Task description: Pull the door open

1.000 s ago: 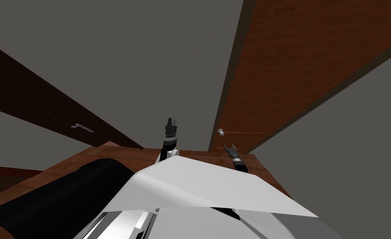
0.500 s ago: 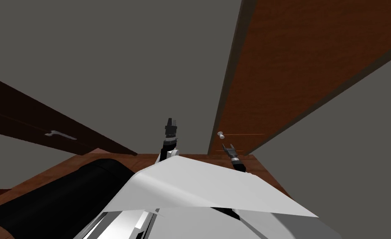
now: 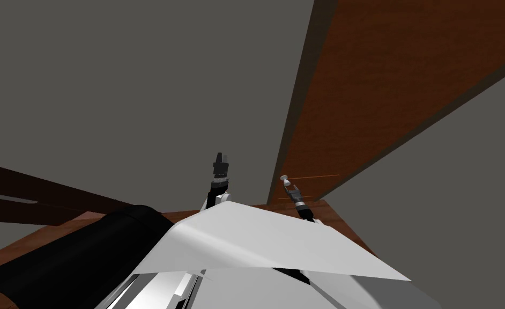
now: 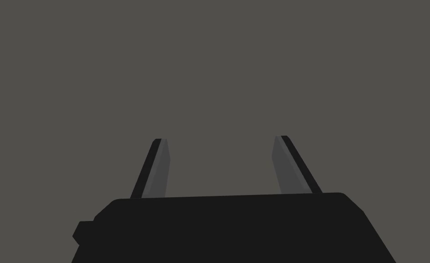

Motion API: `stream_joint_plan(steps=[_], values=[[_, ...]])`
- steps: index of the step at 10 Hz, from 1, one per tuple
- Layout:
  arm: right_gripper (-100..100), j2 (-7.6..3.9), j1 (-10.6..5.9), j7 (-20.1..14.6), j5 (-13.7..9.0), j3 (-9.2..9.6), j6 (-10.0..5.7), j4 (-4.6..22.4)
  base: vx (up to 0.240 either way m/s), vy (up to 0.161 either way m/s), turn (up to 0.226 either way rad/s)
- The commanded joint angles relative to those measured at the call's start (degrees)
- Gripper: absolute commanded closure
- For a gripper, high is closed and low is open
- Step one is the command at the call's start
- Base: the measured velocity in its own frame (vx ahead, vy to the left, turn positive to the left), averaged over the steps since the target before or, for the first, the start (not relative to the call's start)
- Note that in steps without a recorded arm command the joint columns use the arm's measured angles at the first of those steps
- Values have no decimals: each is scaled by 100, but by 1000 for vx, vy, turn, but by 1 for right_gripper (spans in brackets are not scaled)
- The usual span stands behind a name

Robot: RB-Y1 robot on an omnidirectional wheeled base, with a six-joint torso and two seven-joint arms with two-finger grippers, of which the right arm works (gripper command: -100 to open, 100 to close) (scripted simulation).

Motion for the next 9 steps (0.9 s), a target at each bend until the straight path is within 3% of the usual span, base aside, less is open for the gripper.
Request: stream_joint_plan(steps=[1, 3, 4, 9], values=[[-100, -1, 2, -20, 5, 108, 36, -55, 197, 35, -77], [-100, 3, -3, -9, 5, 122, 22, -47, 124, 19, -7], [100, 3, -3, -9, 5, 122, 22, -47, -23, -3, -4], [100, 3, -3, -9, 5, 122, 22, -47, -7, 1, -1]])
